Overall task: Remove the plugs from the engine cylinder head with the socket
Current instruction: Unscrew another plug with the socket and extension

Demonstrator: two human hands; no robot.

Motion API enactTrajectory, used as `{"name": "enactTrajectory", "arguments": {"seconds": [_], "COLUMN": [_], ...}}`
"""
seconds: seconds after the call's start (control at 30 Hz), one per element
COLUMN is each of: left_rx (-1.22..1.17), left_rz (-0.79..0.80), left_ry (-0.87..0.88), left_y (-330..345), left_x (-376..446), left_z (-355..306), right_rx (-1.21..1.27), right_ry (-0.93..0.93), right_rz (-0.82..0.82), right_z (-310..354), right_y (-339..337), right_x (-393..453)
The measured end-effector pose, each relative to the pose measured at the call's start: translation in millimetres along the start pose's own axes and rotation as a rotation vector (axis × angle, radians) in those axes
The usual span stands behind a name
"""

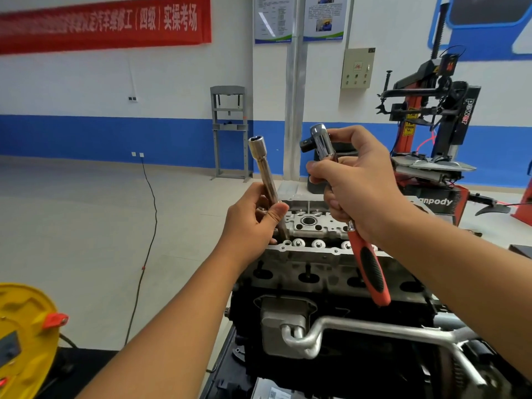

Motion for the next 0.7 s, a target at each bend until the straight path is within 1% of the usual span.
{"name": "enactTrajectory", "arguments": {"seconds": [0.13, 0.2, 0.3, 0.47, 0.6, 0.7], "left_rx": [0.073, 0.109, 0.123, -0.004, -0.024, -0.04], "left_rz": [-0.071, -0.078, -0.018, 0.11, 0.188, 0.213], "left_ry": [0.038, 0.047, 0.027, -0.012, -0.046, -0.075], "left_y": [0, 3, 8, 5, 7, 6], "left_x": [1, 4, 8, 8, 7, 7], "left_z": [-2, -4, -4, 1, 2, 4], "right_rx": [-0.02, -0.023, -0.025, -0.101, -0.171, -0.216], "right_ry": [-0.017, -0.027, -0.04, -0.117, -0.167, -0.178], "right_rz": [0.01, 0.014, 0.007, 0.014, 0.061, 0.108], "right_z": [3, 6, 10, 20, 30, 34], "right_y": [5, 7, 10, 11, 12, 16], "right_x": [1, 1, 2, 6, 12, 15]}}
Point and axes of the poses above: each hand's wrist, its own x-axis towards the middle knuckle, its own y-axis out of the palm, z = x × y, the point moved 7 cm from there along x, towards the middle knuckle, and after that the axes turned 7 degrees about -y, right-handed, at the moved point
